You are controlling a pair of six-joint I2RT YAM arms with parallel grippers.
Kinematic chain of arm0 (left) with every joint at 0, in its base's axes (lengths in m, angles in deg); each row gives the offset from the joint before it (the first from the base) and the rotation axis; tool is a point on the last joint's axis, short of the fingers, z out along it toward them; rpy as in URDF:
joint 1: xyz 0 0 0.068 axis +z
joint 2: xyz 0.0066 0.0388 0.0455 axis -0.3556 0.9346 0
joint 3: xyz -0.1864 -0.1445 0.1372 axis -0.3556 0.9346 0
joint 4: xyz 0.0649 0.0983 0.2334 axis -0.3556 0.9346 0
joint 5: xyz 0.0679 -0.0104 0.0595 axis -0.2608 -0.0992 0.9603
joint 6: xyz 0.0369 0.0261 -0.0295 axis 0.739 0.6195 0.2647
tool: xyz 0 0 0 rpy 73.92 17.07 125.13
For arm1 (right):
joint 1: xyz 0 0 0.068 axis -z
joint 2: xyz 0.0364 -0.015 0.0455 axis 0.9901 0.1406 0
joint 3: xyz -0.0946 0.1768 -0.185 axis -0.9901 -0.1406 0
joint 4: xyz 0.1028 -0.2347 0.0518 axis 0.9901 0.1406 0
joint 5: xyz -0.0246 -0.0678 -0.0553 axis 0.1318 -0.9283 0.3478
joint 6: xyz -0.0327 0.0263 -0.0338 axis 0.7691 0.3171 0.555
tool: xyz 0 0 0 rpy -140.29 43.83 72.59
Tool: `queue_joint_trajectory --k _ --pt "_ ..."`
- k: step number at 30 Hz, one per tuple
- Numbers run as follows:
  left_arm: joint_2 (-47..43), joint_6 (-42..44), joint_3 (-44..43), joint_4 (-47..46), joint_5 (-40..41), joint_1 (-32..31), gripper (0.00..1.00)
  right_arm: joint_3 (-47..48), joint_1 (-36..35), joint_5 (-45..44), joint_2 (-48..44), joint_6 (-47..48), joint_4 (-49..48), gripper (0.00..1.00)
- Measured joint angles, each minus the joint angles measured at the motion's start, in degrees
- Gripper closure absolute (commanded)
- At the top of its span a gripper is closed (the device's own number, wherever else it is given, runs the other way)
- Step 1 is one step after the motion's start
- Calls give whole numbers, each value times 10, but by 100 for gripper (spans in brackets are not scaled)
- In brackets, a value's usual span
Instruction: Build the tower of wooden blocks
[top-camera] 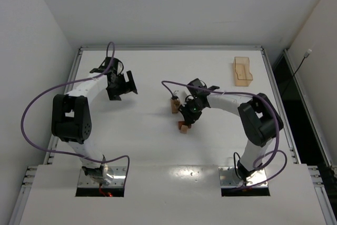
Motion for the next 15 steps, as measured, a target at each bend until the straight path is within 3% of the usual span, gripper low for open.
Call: queue_joint_trajectory --k 9,15 --pt "-28 28 37 -19 -61 1 10 -30 -5 -44 -93 -8 1 100" --pt "-100 68 115 -70 -283 11 10 -31 -20 -97 -200 -18 -33 100"
